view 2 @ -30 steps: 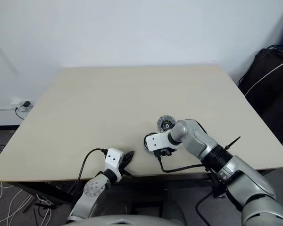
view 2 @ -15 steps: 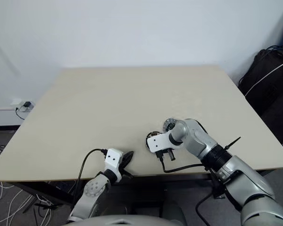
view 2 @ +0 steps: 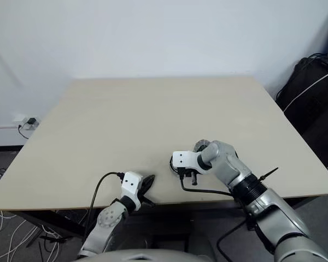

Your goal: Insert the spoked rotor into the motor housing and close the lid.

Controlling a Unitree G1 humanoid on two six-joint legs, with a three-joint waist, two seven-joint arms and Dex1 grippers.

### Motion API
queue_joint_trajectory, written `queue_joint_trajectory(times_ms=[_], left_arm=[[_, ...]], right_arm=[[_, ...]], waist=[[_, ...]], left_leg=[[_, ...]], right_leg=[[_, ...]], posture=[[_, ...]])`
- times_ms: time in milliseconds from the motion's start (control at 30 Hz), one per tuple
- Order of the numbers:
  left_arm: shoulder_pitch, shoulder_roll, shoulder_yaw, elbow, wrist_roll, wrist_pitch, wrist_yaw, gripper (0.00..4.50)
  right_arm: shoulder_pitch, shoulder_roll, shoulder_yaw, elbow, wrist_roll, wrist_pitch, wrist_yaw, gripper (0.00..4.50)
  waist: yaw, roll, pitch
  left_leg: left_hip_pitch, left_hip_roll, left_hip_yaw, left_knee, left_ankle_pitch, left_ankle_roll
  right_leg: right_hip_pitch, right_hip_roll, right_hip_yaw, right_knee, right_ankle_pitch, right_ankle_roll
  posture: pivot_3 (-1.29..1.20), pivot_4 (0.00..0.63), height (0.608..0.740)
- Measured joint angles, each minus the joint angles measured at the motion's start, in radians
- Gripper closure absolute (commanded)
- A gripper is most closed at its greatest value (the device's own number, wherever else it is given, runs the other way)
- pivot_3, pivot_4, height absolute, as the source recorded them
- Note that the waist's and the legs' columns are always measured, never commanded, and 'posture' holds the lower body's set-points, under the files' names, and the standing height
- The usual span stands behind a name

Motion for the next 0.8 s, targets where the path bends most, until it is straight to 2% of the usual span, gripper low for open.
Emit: queue_joint_trajectory(times_ms=[300, 500, 567, 600, 800], left_arm=[[-0.003, -0.004, 0.0, 0.0, 0.0, 0.0, -0.004, 4.5], [-0.001, -0.005, 0.0, 0.0, 0.0, 0.0, -0.004, 4.5], [0.0, -0.005, 0.0, 0.0, 0.0, 0.0, -0.003, 4.5], [0.0, -0.005, 0.0, 0.0, 0.0, 0.0, -0.003, 4.5], [0.003, -0.003, 0.001, 0.0, 0.0, 0.0, -0.004, 4.5]], right_arm=[[0.003, 0.059, -0.02, -0.017, 0.022, 0.138, -0.039, 4.42], [-0.001, 0.1, -0.03, 0.005, 0.039, 0.163, -0.079, 4.42], [-0.004, 0.106, -0.03, 0.012, 0.041, 0.16, -0.086, 3.7], [-0.006, 0.11, -0.031, 0.014, 0.042, 0.152, -0.098, 3.53], [-0.018, 0.118, -0.023, -0.017, 0.046, 0.116, -0.12, 3.53]], waist=[[-0.013, -0.001, -0.001], [-0.03, -0.001, -0.001], [-0.031, -0.001, -0.001], [-0.031, -0.001, -0.001], [-0.022, -0.001, -0.001]], left_leg=[[0.0, 0.0, 0.001, 0.0, 0.001, -0.001], [0.001, 0.002, 0.001, 0.0, 0.002, -0.003], [0.001, 0.002, 0.001, 0.0, 0.002, -0.004], [0.001, 0.002, 0.001, 0.0, 0.002, -0.004], [0.001, 0.001, 0.001, 0.0, 0.002, -0.004]], right_leg=[[0.0, 0.001, 0.001, 0.003, -0.003, 0.004], [0.0, 0.002, 0.002, 0.006, -0.003, 0.002], [0.0, 0.003, 0.002, 0.007, -0.003, 0.002], [0.0, 0.003, 0.002, 0.007, -0.002, 0.002], [-0.001, 0.002, 0.001, 0.006, -0.002, 0.002]], posture=[[0.0, 0.0, 0.74], [0.0, 0.0, 0.74], [0.0, 0.0, 0.74], [0.0, 0.0, 0.74], [0.0, 0.0, 0.74]])
